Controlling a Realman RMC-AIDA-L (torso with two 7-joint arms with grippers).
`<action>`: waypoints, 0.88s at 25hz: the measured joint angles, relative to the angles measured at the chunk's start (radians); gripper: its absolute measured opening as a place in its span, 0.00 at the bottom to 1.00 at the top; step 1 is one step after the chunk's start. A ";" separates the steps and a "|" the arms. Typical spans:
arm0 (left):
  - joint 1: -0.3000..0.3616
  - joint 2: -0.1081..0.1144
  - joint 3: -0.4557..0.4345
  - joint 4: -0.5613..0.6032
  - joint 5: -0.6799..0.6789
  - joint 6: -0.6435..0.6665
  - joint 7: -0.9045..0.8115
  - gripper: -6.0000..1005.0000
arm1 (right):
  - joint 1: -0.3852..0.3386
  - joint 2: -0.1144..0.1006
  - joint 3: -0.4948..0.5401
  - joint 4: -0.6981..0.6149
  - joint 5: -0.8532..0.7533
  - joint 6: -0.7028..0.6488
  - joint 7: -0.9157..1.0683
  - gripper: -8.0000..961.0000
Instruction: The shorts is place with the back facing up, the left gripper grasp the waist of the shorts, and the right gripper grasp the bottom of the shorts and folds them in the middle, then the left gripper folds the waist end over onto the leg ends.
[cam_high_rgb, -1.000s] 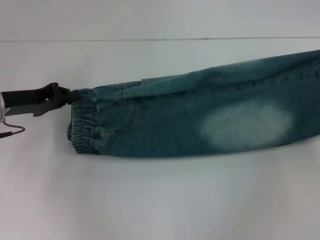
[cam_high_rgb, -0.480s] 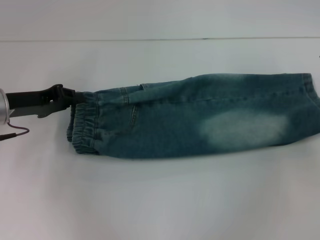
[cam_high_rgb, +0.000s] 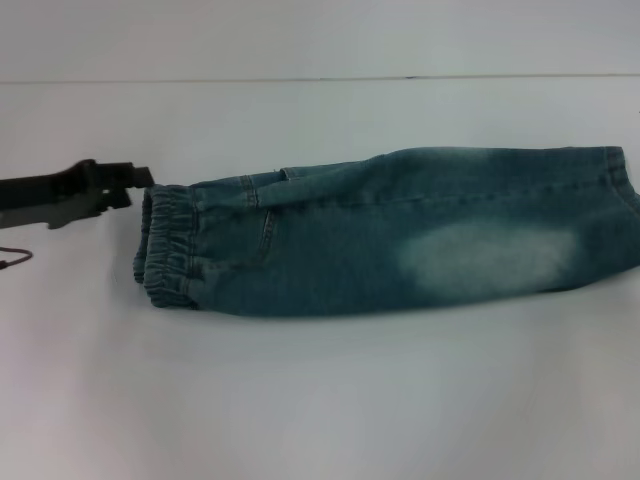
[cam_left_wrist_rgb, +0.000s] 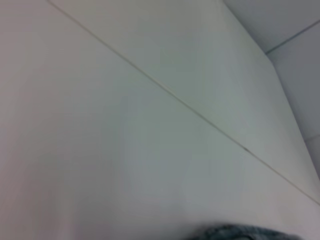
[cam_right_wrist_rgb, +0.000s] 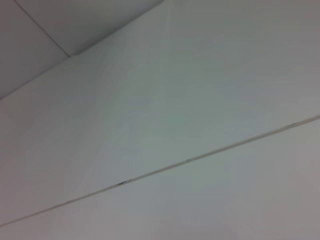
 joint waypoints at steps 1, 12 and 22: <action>0.007 0.000 -0.004 0.016 0.000 -0.002 -0.002 0.39 | -0.003 -0.001 0.002 -0.001 0.000 -0.003 -0.001 0.63; 0.040 0.028 -0.065 0.122 -0.008 0.144 0.014 0.69 | -0.085 -0.010 0.094 -0.049 0.106 -0.168 -0.105 0.98; 0.011 0.040 -0.062 0.151 -0.012 0.369 0.031 0.90 | -0.207 -0.022 0.107 -0.072 0.265 -0.441 -0.195 0.98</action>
